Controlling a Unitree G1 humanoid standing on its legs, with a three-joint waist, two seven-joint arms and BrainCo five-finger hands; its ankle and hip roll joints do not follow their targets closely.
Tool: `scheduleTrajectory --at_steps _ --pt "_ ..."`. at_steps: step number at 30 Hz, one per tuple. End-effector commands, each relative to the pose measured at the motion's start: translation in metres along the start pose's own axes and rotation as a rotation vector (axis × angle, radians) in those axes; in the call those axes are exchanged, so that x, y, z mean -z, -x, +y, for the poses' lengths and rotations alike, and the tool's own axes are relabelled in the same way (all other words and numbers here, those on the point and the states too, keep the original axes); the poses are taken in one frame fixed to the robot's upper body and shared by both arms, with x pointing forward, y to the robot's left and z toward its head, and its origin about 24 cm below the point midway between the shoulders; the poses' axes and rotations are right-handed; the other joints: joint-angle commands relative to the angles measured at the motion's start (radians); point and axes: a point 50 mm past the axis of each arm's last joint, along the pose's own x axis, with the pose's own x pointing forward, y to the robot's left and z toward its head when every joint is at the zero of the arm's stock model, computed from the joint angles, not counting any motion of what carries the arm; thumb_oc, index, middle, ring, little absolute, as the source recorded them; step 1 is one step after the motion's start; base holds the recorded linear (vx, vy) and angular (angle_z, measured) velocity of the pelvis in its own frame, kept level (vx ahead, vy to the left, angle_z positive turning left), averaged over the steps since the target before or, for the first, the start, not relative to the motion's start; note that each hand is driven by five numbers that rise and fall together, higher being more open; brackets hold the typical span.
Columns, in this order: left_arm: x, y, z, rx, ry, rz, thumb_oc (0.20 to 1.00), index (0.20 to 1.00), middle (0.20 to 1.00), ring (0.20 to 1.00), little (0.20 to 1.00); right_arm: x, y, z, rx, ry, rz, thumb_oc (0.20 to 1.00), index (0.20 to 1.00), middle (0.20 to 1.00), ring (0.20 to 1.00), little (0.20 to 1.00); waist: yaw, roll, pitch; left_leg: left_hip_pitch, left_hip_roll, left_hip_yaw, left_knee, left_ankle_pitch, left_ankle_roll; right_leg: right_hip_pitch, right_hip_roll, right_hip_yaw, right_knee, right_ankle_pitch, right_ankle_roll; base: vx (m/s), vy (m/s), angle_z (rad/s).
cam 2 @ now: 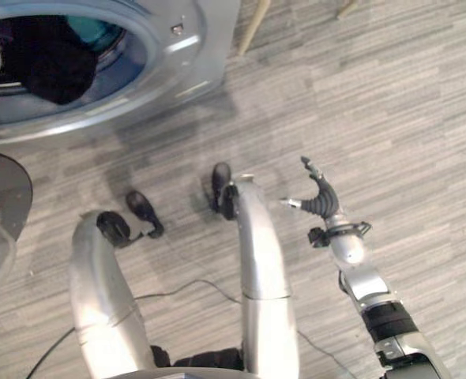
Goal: Grab the laundry basket,head to the washer,open it,put in the laundry and shut it.
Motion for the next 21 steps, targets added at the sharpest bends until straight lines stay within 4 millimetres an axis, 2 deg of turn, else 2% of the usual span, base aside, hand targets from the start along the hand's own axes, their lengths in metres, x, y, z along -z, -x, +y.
scheduleTrajectory --at_steps 1,6,7,10,12,13,14,15,16,18,21 --pt "0.03 0.014 -0.007 0.079 -0.099 0.071 1.0 1.0 1.0 1.0 1.0 0.007 0.013 0.007 -0.017 -0.032 0.012 1.0 1.0 1.0 1.0 1.0 -0.011 0.034 -0.203 -0.065 0.002 -0.001 0.057 -0.046 0.054 -0.033 0.031 0.068 -0.111 0.027 0.109 0.0 -0.027 0.05" --pt "0.036 0.026 -0.022 0.105 -0.006 0.108 1.0 1.0 1.0 1.0 1.0 0.008 0.013 0.009 -0.014 -0.036 0.018 1.0 1.0 1.0 1.0 1.0 -0.002 0.034 -0.205 -0.069 0.002 -0.012 0.067 -0.047 0.052 -0.031 0.031 0.062 -0.101 0.022 0.106 0.0 -0.005 0.01" --pt "0.035 0.034 -0.029 0.094 0.101 0.116 1.0 1.0 1.0 1.0 1.0 0.01 0.013 0.011 -0.003 -0.044 0.03 1.0 1.0 1.0 1.0 1.0 0.008 0.03 -0.206 -0.066 -0.001 -0.017 0.072 -0.047 0.051 -0.025 0.029 0.059 -0.097 0.018 0.104 0.0 0.0 0.0" --pt "0.034 0.045 -0.038 0.078 0.198 0.116 1.0 1.0 1.0 1.0 1.0 0.012 0.014 0.013 0.007 -0.047 0.039 1.0 1.0 1.0 1.0 1.0 0.016 0.03 -0.21 -0.057 -0.004 -0.02 0.069 -0.048 0.05 -0.013 0.027 0.055 -0.096 0.012 0.101 0.0 0.0 0.0" --pt "0.036 0.083 -0.069 0.085 0.387 0.171 1.0 1.0 1.0 1.0 1.0 0.019 0.017 0.022 0.007 -0.049 0.075 1.0 1.0 1.0 1.0 1.0 0.031 0.033 -0.222 -0.02 -0.01 -0.02 0.043 -0.046 0.045 0.029 0.02 0.049 -0.113 0.007 0.098 -0.02 0.005 0.06" --pt "0.037 0.084 -0.069 0.086 0.388 0.174 1.0 1.0 1.0 1.0 1.0 0.019 0.017 0.022 0.004 -0.047 0.075 1.0 1.0 1.0 1.0 1.0 0.028 0.034 -0.222 -0.018 -0.01 -0.02 0.042 -0.046 0.045 0.03 0.02 0.049 -0.114 0.007 0.098 -0.03 0.016 0.09" --pt "0.031 0.116 -0.098 0.141 0.527 0.228 1.0 1.0 1.0 1.0 1.0 0.026 0.019 0.027 0.014 -0.049 0.119 1.0 1.0 1.0 1.0 1.0 0.046 0.03 -0.231 0.025 -0.012 -0.018 0.0 -0.042 0.043 0.073 0.012 0.043 -0.149 0.008 0.099 -0.05 0.013 0.11" --pt "0.028 0.134 -0.111 0.172 0.597 0.261 1.0 1.0 1.0 1.0 1.0 0.03 0.021 0.03 0.012 -0.041 0.14 1.0 1.0 1.0 1.0 1.0 0.05 0.028 -0.233 0.055 -0.016 -0.014 -0.029 -0.038 0.042 0.104 0.007 0.039 -0.174 0.01 0.101 -0.06 0.013 0.12" --pt "0.029 0.137 -0.112 0.173 0.598 0.268 1.0 1.0 1.0 1.0 1.0 0.03 0.021 0.031 0.007 -0.036 0.142 1.0 1.0 1.0 1.0 1.0 0.044 0.031 -0.232 0.066 -0.017 -0.011 -0.037 -0.035 0.042 0.114 0.007 0.039 -0.181 0.012 0.101 -0.08 0.013 0.21" --pt "0.014 0.22 -0.162 0.319 0.866 0.458 1.0 1.0 1.0 1.0 1.0 0.05 0.029 0.036 0.011 0.001 0.251 1.0 1.0 1.0 1.0 1.0 0.079 0.019 -0.241 0.238 -0.038 0.009 -0.201 -0.001 0.033 0.279 -0.013 0.018 -0.318 0.031 0.115 -0.09 0.023 0.52" --pt "0.009 0.277 -0.179 0.419 0.955 0.59 1.0 1.0 1.0 1.0 1.0 0.067 0.04 0.031 0.021 0.04 0.337 1.0 1.0 1.0 1.0 1.0 0.103 0.008 -0.239 0.398 -0.076 0.035 -0.34 0.033 0.025 0.424 -0.026 0.006 -0.424 0.052 0.124 -0.02 0.014 0.38"
